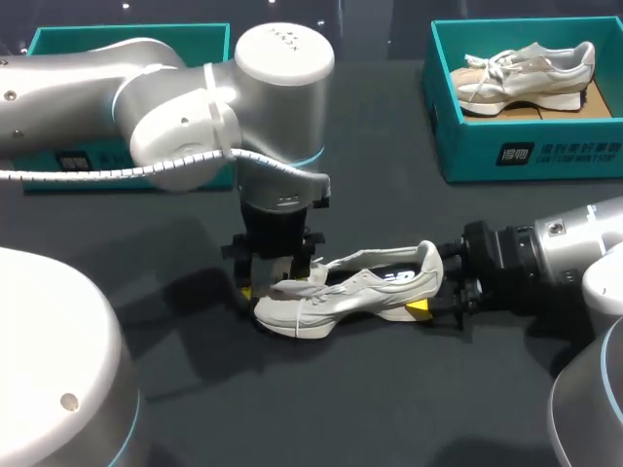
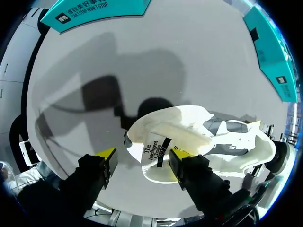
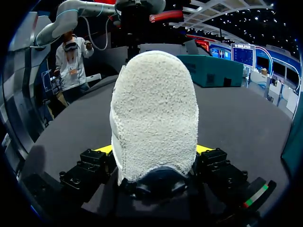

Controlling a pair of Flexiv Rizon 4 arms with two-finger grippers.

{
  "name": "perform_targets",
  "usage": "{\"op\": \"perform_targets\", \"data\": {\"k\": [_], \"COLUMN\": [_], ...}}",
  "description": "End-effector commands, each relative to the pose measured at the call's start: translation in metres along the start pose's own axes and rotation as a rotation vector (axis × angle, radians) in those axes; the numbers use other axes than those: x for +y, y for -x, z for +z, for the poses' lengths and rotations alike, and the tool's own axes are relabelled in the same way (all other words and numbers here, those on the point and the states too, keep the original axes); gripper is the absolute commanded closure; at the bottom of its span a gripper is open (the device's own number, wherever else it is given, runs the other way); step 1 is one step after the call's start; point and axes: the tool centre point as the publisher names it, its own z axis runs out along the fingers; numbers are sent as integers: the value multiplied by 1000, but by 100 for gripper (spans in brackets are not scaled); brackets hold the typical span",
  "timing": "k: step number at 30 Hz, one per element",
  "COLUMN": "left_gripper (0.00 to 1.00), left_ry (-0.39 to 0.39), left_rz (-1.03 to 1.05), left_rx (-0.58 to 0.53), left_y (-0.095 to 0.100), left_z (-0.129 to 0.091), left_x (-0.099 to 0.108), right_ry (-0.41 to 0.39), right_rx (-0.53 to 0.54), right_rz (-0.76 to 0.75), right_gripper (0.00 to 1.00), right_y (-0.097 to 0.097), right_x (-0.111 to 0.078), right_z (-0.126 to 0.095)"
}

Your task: Take the shoe out of the shoebox, open the shoe tongue, remove and reinsert the insole, then place the shoe into the shoebox

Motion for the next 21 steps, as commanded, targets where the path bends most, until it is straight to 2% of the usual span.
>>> {"op": "perform_targets", "data": {"k": [1, 3, 9, 13, 18, 19, 20, 21], "left_gripper": [30, 31, 26, 24, 19, 20, 27, 51], "left_ry": [-26, -29, -93, -121, -119, -117, -117, -107], "left_rz": [16, 43, 170, 268, 452, 494, 550, 614], "left_rx": [51, 94, 186, 237, 300, 315, 335, 351], "left_y": [8, 6, -12, -28, -52, -56, -60, -64], "left_z": [-26, -41, -81, -96, -112, -116, -120, -124], "left_x": [0, -2, -10, -15, -25, -25, -25, -25], "right_ry": [-3, -3, -3, -3, -3, -3, -3, -3], "right_rx": [1, 1, 1, 1, 1, 1, 1, 1], "right_rz": [1, 1, 1, 1, 1, 1, 1, 1], "right_gripper": [100, 100, 100, 100, 100, 100, 100, 100], "right_y": [0, 0, 0, 0, 0, 0, 0, 0], "right_x": [0, 0, 0, 0, 0, 0, 0, 0], "right_z": [1, 1, 1, 1, 1, 1, 1, 1]}}
